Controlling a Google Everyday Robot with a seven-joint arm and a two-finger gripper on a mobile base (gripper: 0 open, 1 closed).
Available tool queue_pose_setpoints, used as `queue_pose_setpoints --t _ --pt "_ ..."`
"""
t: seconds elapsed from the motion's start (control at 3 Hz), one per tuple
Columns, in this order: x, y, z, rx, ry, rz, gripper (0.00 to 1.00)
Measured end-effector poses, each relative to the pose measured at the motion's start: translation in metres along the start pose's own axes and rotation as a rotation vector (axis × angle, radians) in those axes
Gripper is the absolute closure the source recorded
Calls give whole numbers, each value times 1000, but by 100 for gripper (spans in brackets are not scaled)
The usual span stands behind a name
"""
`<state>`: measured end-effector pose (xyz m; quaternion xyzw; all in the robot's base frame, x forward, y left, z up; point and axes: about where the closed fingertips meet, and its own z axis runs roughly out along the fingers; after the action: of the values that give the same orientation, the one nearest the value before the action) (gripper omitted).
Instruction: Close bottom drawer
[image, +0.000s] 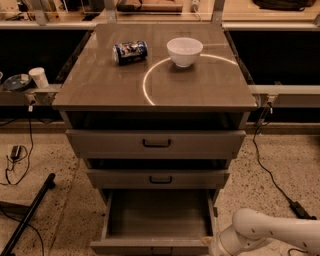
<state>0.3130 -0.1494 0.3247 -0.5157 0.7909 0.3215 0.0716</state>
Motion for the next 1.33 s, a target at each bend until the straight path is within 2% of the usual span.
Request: queue_pose_setpoints --t 1.33 --pt "-30 -46 -2 36 -19 -46 0"
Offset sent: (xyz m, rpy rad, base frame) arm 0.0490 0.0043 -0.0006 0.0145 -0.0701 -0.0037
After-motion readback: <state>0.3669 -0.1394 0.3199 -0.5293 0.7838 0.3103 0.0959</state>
